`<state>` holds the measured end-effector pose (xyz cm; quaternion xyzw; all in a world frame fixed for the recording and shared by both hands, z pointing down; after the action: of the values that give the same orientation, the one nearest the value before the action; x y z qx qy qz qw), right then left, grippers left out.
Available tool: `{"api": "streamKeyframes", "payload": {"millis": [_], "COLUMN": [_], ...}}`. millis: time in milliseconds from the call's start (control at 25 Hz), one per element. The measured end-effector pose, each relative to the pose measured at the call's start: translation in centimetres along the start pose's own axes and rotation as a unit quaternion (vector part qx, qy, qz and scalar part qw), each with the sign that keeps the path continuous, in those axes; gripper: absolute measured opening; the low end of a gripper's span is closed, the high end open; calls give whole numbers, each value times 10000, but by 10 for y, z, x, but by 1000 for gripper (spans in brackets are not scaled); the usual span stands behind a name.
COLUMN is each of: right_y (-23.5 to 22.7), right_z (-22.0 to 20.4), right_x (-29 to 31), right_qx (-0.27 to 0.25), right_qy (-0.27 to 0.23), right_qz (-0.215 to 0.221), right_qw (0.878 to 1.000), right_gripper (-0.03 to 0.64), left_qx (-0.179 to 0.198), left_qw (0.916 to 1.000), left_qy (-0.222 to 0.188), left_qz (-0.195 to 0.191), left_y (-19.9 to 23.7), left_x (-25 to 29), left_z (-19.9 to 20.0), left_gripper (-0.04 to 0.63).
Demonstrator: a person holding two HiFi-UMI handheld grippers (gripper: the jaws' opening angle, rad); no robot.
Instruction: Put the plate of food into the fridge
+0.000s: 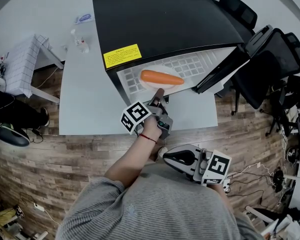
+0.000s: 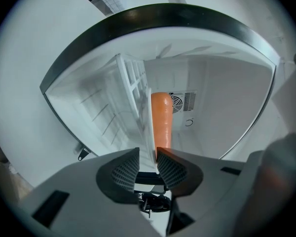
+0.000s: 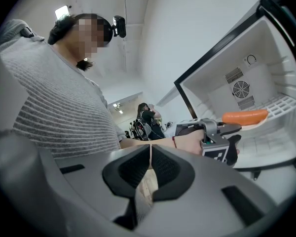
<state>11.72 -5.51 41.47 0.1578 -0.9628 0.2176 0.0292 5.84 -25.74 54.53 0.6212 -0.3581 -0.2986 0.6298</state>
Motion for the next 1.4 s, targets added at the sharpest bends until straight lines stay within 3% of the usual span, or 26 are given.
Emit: {"api": "streamKeyframes", "payload": {"millis": [680, 800, 1200, 1400], "right_y": [0, -1, -3, -5], "right_z": [4, 4, 5, 5], "right_x": [2, 1, 0, 0], "right_qx": [-60, -66, -76, -97], "right_qy": [-104, -135, -214, -281], "right_qz": [-30, -58, -153, -259], "right_qw": [9999, 9999, 9996, 9992], "right_gripper": [15, 14, 15, 15], "left_qx": [800, 1092, 1959, 2793], "left_qw": [9951, 9918, 9747, 9519], "left_qy": [548, 631, 982, 1154], "left_qz": [-199, -226, -448, -502], "left_y": [-16, -21, -34, -43], "left_x": [-19, -21, -29, -35], "left_z": [-6, -6, -8, -7], "left_gripper": [92, 29, 11, 11]}}
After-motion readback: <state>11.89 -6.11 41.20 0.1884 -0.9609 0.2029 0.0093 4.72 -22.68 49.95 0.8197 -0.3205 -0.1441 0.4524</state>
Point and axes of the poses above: the fingertips, and each gripper's own axes: x forward along the fingers, y to its left, z out of its top, the point moved 5 cm from there along -x, backward along the fingers, and after that the axes turned 5 degrees about -z, right-handed, at the moved point
